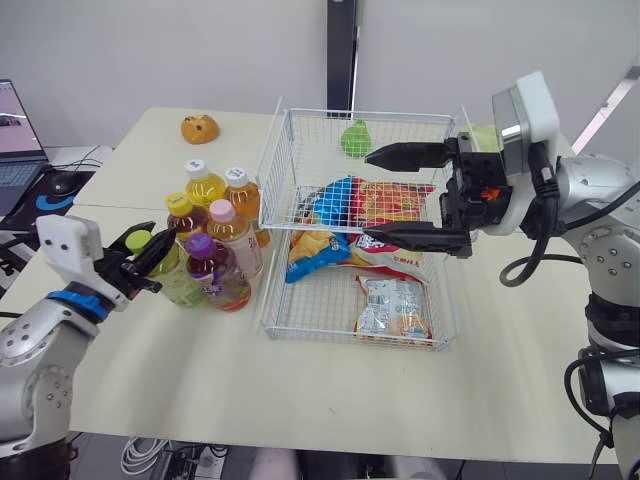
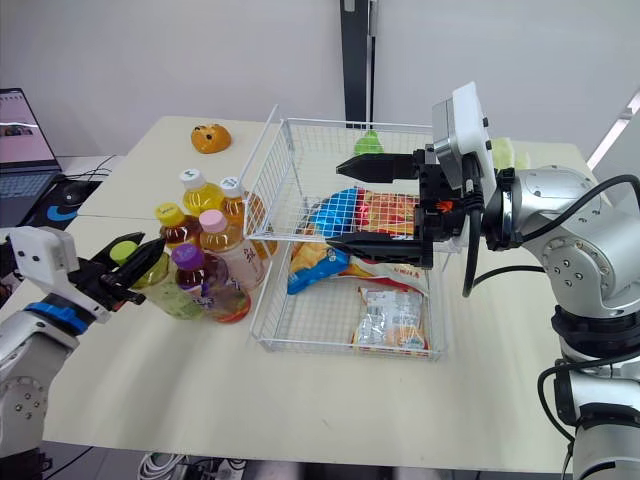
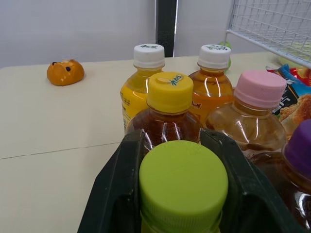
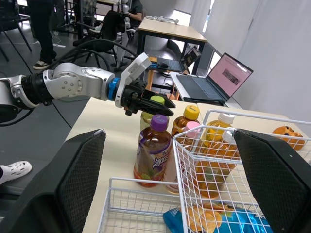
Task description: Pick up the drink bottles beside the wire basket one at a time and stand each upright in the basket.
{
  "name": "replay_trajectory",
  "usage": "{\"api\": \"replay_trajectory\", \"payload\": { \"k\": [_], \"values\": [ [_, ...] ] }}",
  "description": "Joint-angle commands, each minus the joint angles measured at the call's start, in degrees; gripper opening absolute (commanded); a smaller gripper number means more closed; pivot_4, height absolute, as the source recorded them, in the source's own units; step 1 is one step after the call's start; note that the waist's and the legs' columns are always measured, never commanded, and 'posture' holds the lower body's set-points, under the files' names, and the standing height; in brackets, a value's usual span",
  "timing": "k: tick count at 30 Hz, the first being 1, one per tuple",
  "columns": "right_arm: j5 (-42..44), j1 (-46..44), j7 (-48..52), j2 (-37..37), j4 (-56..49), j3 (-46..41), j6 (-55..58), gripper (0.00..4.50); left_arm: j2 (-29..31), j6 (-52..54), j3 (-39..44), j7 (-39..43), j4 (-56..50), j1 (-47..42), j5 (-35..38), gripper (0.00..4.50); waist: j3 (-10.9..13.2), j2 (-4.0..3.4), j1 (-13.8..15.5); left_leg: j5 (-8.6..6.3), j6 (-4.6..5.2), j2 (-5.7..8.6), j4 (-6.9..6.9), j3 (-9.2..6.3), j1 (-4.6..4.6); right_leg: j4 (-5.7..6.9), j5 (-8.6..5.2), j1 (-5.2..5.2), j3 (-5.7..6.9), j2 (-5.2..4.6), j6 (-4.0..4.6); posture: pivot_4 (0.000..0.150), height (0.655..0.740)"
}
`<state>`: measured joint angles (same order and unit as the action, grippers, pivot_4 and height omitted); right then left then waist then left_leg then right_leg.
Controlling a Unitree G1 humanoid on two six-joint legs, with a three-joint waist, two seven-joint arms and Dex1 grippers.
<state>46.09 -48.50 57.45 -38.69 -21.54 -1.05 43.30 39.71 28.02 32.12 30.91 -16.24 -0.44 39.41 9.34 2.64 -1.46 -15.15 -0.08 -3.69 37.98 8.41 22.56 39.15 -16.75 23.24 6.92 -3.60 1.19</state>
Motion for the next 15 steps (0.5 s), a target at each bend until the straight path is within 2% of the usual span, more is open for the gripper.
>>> {"api": "replay_trajectory", "payload": {
  "k": [1,6,9,12,15],
  "values": [
    [0.28,-1.71,0.63,0.76,0.65,-0.63,-1.61,4.50,6.63,6.76,9.78,1.79,-2.73,-1.36,8.73,1.40,0.05,0.05,-0.22,0.01,-0.01,-0.01,0.00,-0.06,0.04,-0.01,0.00,0.01,0.05,0.01,0.00,0.150,0.7400],
    [-0.91,-3.10,2.07,2.12,3.29,0.47,-3.47,4.50,20.67,19.50,22.14,10.76,0.79,-0.66,17.80,1.40,0.18,0.09,-0.20,0.04,-0.07,-0.01,0.02,-0.23,0.23,-0.10,0.00,0.08,0.17,0.04,0.00,0.150,0.7400],
    [-1.40,-3.91,2.46,2.88,4.74,0.78,-4.31,4.50,30.19,26.65,28.22,15.37,6.96,-4.15,21.59,1.40,0.23,0.06,-0.17,0.04,-0.08,0.00,0.03,-0.20,0.27,-0.16,-0.01,0.10,0.18,0.03,-0.02,0.150,0.7400],
    [-1.91,-4.32,2.43,3.63,5.47,0.92,-4.77,4.50,38.42,30.08,29.60,18.88,15.16,-10.65,23.25,1.40,0.31,0.08,0.10,0.04,-0.08,0.01,0.03,-0.27,0.31,-0.15,-0.02,0.11,0.24,0.05,-0.03,0.150,0.7400],
    [-2.48,-4.35,1.83,4.04,5.83,0.75,-5.07,4.50,45.68,28.95,25.24,23.80,22.99,-16.59,22.42,1.40,0.34,0.05,0.07,0.04,-0.08,0.04,0.03,-0.23,0.30,-0.16,-0.02,0.11,0.20,0.05,-0.04,0.150,0.7400]
  ]
}}
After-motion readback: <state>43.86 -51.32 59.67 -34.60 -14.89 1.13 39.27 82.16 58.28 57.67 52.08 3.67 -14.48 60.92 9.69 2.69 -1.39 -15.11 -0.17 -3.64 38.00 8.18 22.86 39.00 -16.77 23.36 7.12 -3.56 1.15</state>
